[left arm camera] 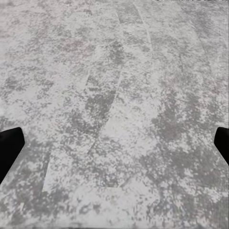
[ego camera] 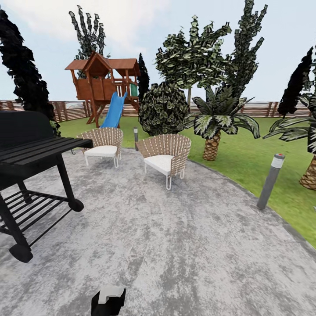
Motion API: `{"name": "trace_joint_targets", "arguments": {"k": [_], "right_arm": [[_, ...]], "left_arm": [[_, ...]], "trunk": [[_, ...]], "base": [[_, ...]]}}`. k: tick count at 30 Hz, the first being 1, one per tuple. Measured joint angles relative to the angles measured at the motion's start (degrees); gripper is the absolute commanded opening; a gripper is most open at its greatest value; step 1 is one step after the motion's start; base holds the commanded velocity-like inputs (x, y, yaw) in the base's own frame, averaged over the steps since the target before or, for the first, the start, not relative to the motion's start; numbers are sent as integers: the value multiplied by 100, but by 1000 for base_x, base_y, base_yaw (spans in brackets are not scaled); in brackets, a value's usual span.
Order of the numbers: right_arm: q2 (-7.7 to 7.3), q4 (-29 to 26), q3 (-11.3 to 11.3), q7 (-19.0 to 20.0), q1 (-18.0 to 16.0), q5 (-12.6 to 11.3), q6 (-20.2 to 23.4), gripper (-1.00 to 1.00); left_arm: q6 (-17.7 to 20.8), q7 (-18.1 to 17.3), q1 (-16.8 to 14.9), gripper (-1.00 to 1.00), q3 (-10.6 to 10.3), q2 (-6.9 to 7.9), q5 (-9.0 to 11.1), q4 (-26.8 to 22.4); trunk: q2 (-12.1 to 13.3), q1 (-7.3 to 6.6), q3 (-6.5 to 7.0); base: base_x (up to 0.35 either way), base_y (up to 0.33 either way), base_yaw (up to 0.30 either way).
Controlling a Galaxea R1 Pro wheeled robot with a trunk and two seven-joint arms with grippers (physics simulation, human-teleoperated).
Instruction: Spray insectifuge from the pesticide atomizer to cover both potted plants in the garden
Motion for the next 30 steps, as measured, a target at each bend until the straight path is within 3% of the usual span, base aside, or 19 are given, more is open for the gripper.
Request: {"name": "trace_joint_targets", "arguments": {"k": [8, 22, 30], "right_arm": [[0, -1, 0, 0, 0, 0, 0, 100], [0, -2, -1, 0, 1, 0, 1, 100], [0, 0, 0, 0, 0, 0, 0, 100]], "left_arm": [[0, 0, 0, 100, 0, -3, 2, 1], [-2, 0, 0, 100, -1, -8, 2, 2], [0, 0, 0, 100, 0, -9, 2, 0]], "trunk": [[0, 0, 0], [0, 0, 0], [0, 0, 0]], "base": [[0, -20, 287], [0, -281, 287], [0, -69, 287]]}}
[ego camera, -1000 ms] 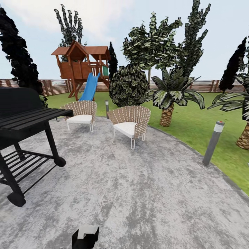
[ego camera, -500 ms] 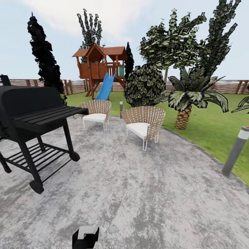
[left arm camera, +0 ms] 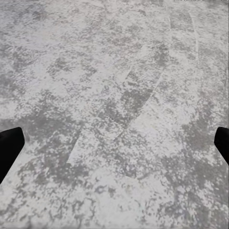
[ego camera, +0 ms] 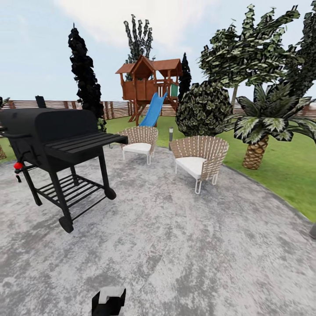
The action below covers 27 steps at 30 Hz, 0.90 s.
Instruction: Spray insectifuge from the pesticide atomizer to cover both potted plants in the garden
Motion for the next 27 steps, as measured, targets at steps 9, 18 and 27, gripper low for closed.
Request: {"name": "trace_joint_targets", "arguments": {"k": [9, 18, 27], "right_arm": [[0, 0, 0, 0, 0, 0, 0, 100], [0, 0, 0, 0, 0, 0, 0, 100], [0, 0, 0, 0, 0, 0, 0, 100]], "left_arm": [[0, 0, 0, 100, 0, 0, 1, 0], [0, 0, 0, 100, 0, 0, 0, 0], [0, 5, 0, 100, 5, 6, -2, 0]], "trunk": [[0, 0, 0], [0, 0, 0], [0, -2, 0]], "base": [[0, -4, 287], [0, 0, 287], [104, 0, 287]]}}
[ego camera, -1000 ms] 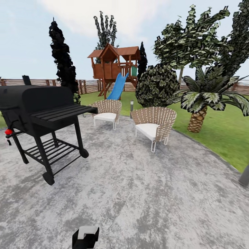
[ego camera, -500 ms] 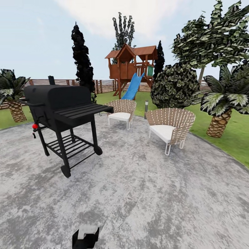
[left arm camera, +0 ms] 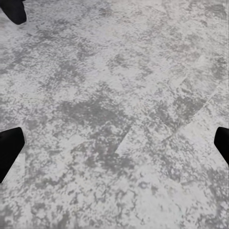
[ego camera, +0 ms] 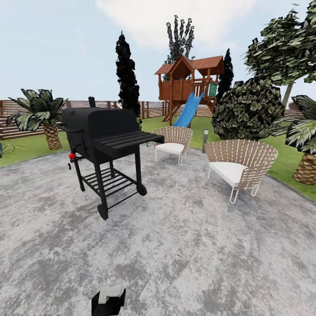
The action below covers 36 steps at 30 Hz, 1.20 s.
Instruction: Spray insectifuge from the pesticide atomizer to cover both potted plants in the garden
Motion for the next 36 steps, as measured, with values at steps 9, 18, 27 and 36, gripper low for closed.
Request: {"name": "trace_joint_targets", "arguments": {"k": [9, 18, 27, 36], "right_arm": [[0, 1, 0, 0, 0, 0, 0, 100], [-15, -1, -6, 12, 1, -4, -1, 100], [-3, -43, 4, 6, 1, 5, -1, 100], [-2, -12, 0, 0, 0, 17, 0, 100]], "left_arm": [[1, 3, 0, 100, 4, 3, 4, -1], [0, 3, -2, 100, 3, 2, 8, 2], [2, 3, -2, 100, 4, 2, 8, 2], [8, 3, 0, 100, -1, 3, 8, 0]], "trunk": [[0, -1, 0], [0, 0, 0], [0, 1, 0], [0, 2, 0]], "base": [[323, 49, 287], [248, 105, 104], [172, 11, 15], [106, 0, 258]]}}
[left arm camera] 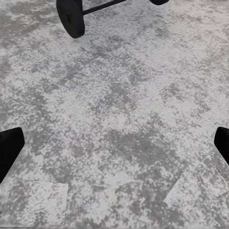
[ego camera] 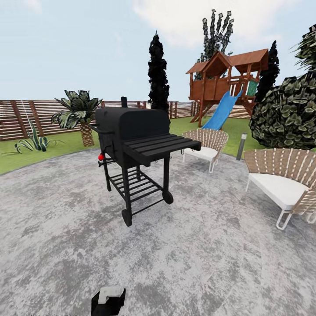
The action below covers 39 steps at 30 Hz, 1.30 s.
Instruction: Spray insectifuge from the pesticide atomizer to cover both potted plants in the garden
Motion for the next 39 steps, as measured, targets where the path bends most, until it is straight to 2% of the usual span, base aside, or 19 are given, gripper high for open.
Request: {"name": "trace_joint_targets", "arguments": {"k": [39], "right_arm": [[0, 10, 0, 0, 0, 14, -2, 100]], "left_arm": [[1, 0, 0, 100, -2, -3, 0, 0]], "trunk": [[0, 0, 0]], "base": [[1, 0, 285]]}}
